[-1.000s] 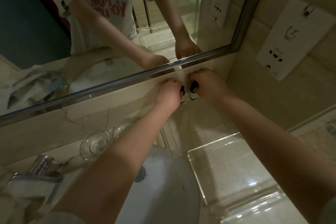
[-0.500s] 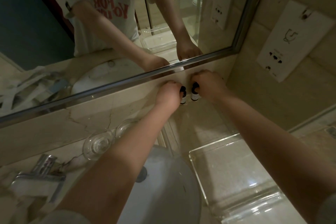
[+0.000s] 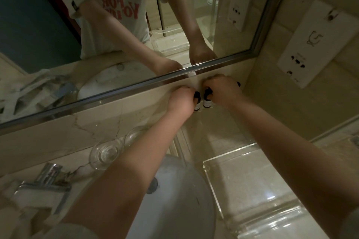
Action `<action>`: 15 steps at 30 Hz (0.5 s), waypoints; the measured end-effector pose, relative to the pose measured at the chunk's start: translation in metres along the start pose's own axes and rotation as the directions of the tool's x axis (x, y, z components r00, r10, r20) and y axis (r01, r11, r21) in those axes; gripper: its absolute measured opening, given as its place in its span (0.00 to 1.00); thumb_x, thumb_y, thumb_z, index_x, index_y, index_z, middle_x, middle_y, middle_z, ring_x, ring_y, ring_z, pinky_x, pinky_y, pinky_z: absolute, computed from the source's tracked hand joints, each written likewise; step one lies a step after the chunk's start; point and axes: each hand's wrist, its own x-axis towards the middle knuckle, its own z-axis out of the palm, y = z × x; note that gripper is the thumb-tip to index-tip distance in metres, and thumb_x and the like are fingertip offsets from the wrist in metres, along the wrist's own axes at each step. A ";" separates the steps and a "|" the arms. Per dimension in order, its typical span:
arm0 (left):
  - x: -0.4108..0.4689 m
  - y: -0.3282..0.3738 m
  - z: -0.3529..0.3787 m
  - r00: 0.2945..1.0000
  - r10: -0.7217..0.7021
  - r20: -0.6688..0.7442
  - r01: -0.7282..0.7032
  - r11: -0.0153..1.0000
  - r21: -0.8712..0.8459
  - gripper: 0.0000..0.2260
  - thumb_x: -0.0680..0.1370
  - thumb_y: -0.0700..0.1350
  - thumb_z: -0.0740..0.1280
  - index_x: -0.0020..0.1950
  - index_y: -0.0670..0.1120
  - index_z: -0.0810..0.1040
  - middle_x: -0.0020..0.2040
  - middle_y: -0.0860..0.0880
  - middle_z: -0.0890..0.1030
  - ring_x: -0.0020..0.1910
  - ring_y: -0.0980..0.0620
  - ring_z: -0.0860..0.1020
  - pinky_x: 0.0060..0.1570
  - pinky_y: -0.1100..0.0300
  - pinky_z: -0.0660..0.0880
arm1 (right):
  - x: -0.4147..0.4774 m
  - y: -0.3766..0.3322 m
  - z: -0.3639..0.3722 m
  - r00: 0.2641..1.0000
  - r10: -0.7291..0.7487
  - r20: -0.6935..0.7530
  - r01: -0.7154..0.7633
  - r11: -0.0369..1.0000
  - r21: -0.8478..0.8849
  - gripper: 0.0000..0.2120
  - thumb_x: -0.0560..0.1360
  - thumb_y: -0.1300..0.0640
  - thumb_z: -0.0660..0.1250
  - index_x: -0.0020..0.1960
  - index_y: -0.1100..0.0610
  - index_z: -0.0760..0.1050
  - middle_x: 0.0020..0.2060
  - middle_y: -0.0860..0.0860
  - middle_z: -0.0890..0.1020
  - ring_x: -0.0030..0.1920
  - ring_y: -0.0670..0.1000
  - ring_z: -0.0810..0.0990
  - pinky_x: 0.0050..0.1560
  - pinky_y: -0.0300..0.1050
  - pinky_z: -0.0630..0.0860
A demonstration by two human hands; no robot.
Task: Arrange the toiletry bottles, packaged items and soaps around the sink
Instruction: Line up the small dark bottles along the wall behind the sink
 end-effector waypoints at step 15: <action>-0.077 -0.016 -0.048 0.998 -0.032 -0.061 0.033 0.999 0.015 0.17 0.78 0.51 0.62 0.61 0.42 0.74 0.57 0.42 0.76 0.56 0.41 0.76 0.51 0.51 0.75 | -0.055 -0.039 -0.032 0.995 0.024 -0.099 -0.015 0.996 0.090 0.13 0.73 0.54 0.65 0.57 0.55 0.76 0.49 0.54 0.80 0.52 0.57 0.75 0.44 0.47 0.72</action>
